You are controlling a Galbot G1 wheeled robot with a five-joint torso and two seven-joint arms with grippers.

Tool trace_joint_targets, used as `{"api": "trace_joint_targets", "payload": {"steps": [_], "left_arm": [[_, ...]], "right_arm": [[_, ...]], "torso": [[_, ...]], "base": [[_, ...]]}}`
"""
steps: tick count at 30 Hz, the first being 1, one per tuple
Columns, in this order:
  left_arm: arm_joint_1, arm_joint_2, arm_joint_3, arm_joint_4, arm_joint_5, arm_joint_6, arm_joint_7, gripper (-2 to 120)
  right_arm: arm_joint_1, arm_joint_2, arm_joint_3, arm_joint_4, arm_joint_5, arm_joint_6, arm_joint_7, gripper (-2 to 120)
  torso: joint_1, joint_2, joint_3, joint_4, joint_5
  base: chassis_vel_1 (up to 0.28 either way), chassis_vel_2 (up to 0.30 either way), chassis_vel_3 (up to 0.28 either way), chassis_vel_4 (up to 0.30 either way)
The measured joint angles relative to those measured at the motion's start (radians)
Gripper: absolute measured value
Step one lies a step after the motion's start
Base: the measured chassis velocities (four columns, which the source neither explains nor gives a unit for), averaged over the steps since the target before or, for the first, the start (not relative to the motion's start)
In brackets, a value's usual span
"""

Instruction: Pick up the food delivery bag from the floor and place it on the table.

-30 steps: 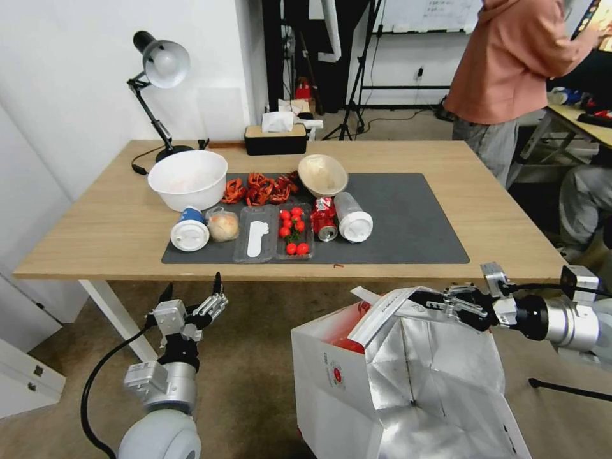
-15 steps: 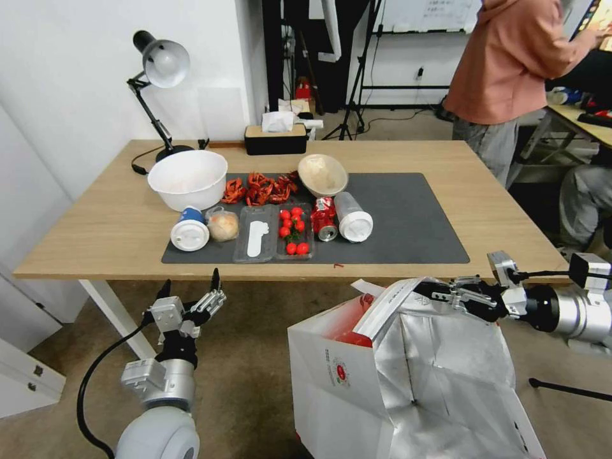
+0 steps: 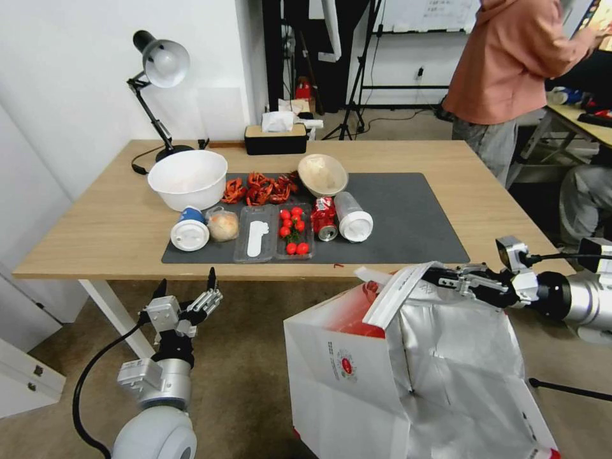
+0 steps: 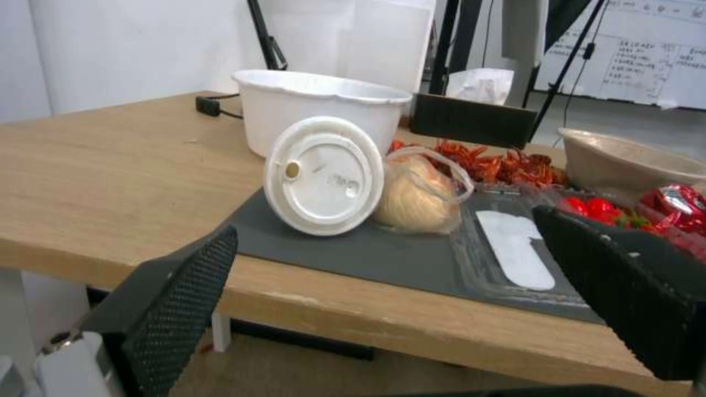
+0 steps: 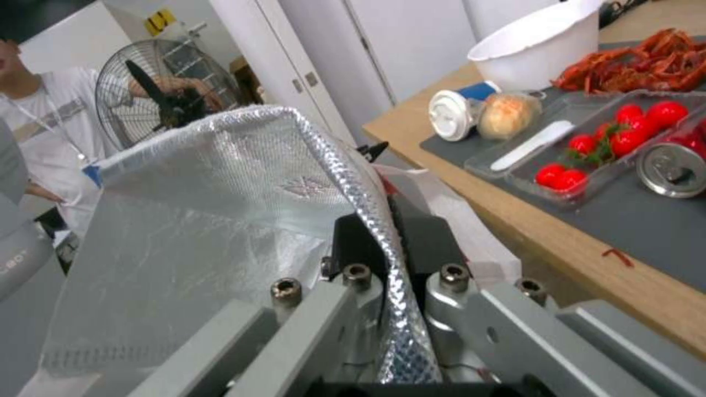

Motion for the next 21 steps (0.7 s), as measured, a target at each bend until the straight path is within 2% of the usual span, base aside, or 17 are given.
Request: {"api": "trace_joint_targets", "payload": {"steps": [21], "left_arm": [[0.005, -0.004, -0.007, -0.008, -0.002, 0.001, -0.007, 100]], "right_arm": [[0.017, -0.039, 0.024, 0.031, 0.137, -0.013, 0.045, 0]], "torso": [[0.000, 0.000, 0.000, 0.0000, 0.0000]], "base": [[0.000, 0.000, 0.000, 0.000]]}}
